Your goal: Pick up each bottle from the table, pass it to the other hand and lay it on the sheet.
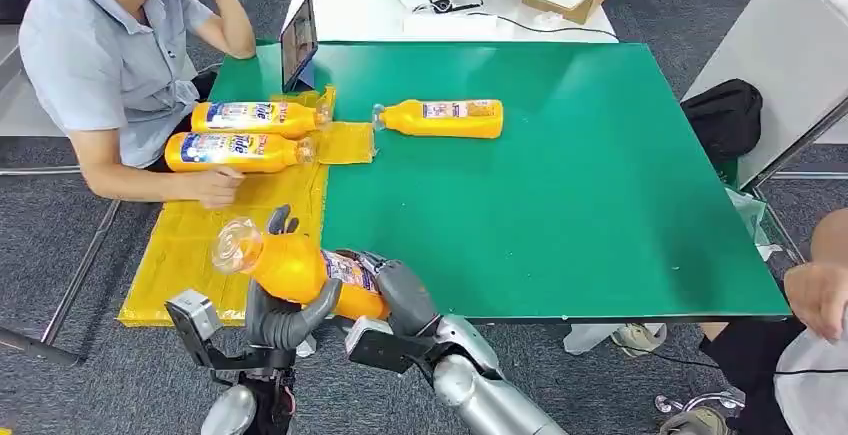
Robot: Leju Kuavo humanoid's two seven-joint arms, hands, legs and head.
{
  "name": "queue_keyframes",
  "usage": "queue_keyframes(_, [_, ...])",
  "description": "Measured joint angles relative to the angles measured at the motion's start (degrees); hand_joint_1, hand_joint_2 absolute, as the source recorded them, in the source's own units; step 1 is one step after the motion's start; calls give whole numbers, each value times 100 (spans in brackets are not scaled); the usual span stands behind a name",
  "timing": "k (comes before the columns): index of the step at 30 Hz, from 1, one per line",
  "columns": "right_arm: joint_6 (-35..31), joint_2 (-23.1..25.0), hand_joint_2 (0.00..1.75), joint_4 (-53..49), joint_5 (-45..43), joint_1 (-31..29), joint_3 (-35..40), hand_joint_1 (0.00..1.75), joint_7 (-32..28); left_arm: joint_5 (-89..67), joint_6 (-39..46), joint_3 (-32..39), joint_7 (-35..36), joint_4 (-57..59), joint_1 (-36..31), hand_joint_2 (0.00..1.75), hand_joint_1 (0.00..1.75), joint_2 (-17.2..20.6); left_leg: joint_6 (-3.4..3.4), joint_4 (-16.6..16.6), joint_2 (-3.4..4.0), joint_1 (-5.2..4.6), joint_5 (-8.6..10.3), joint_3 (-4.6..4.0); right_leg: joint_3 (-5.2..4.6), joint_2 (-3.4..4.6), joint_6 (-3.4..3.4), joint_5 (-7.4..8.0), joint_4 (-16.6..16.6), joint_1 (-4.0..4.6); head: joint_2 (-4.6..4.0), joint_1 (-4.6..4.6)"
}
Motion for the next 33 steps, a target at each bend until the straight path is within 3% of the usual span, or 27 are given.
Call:
queue_keyframes(14, [-199,-31,175,225,-162,-166,59,175,65,-162,-308,-133,198,246,-86,175,0,63,0,0,0,0,0,-1,0,0,0,0,0,0,0,5])
queue_keyframes(15, [-188,-33,175,225,-162,-167,57,175,72,-186,-306,-149,234,289,-101,175,9,66,0,0,-1,0,0,-1,0,0,0,0,0,0,0,2])
queue_keyframes(16, [-166,-33,175,225,-162,-171,55,175,72,-197,-304,-157,264,337,-117,175,93,66,0,0,-1,0,0,-1,0,0,0,0,0,0,0,4])
queue_keyframes(17, [-138,-33,175,225,-162,-185,52,175,72,-197,-304,-166,299,396,-136,175,145,63,0,0,-1,0,0,-1,0,0,0,0,0,0,0,4])
queue_keyframes(18, [-131,-33,175,225,-162,-194,52,175,72,-195,-304,-170,317,445,-151,175,173,63,0,0,-1,0,0,-1,0,0,0,0,0,0,0,4])
queue_keyframes(29, [-218,52,175,400,-142,-235,118,175,59,535,-566,-166,651,669,-296,175,175,61,0,0,-1,0,0,-2,0,0,0,0,1,0,0,4])
queue_keyframes(30, [-256,54,175,426,-112,-243,127,140,59,614,-596,-153,679,686,-304,175,175,61,0,0,-1,0,0,-2,0,0,0,0,0,0,0,2])
queue_keyframes(31, [-286,57,175,446,-79,-256,138,9,61,682,-625,-146,708,699,-314,175,175,61,0,0,-1,0,0,-2,0,0,0,0,0,0,0,4])
queue_keyframes(33, [-395,59,175,507,11,-293,183,0,63,837,-679,-135,758,736,-335,175,175,61,0,0,-1,0,0,-2,0,0,0,0,0,0,0,4])
